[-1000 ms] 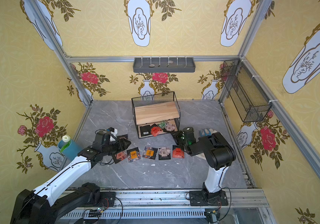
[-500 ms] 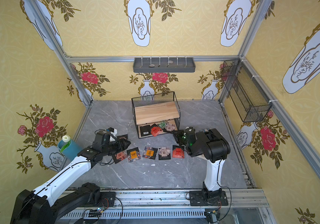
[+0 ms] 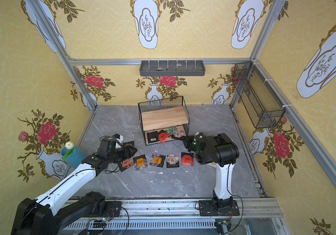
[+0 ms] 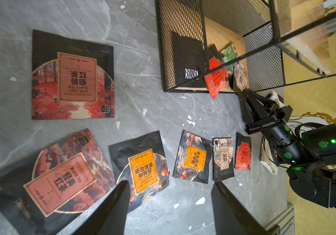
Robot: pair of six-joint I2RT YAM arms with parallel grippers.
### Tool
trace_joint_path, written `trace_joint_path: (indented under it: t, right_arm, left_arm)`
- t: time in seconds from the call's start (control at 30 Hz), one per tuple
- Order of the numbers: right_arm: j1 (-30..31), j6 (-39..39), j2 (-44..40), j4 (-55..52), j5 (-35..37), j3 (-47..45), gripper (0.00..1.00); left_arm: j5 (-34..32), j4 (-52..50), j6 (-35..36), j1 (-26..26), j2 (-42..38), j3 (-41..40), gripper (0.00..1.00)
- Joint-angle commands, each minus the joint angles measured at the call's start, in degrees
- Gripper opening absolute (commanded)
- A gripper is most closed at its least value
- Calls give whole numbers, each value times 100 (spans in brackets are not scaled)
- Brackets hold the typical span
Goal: Remove the tea bags from the shelf
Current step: Pick up the tea bag from the shelf.
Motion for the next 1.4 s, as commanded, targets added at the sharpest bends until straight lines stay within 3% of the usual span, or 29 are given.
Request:
trace_joint_path:
  t: [0.0, 0.27, 0.6, 1.07, 1.37]
  right_arm:
    - [-9, 45, 117, -357, -12, 23, 15]
    - [-17, 70, 176, -313, -83, -2, 0]
    - [-26, 62, -144, -80, -250, -310, 0]
    - [-18, -140, -1382, -82, -362, -857, 0]
    - [-17, -328, -2555, -837, -445, -1249, 0]
  left_arm:
    - [-44, 61, 37, 5, 34, 4, 71]
    - [-37, 78, 44, 5, 69, 28, 71]
    - [0, 87, 44, 5, 69, 52, 71]
    - [70, 114, 22, 5, 2, 74, 71]
    - [112, 94, 11, 5, -60, 70, 71]
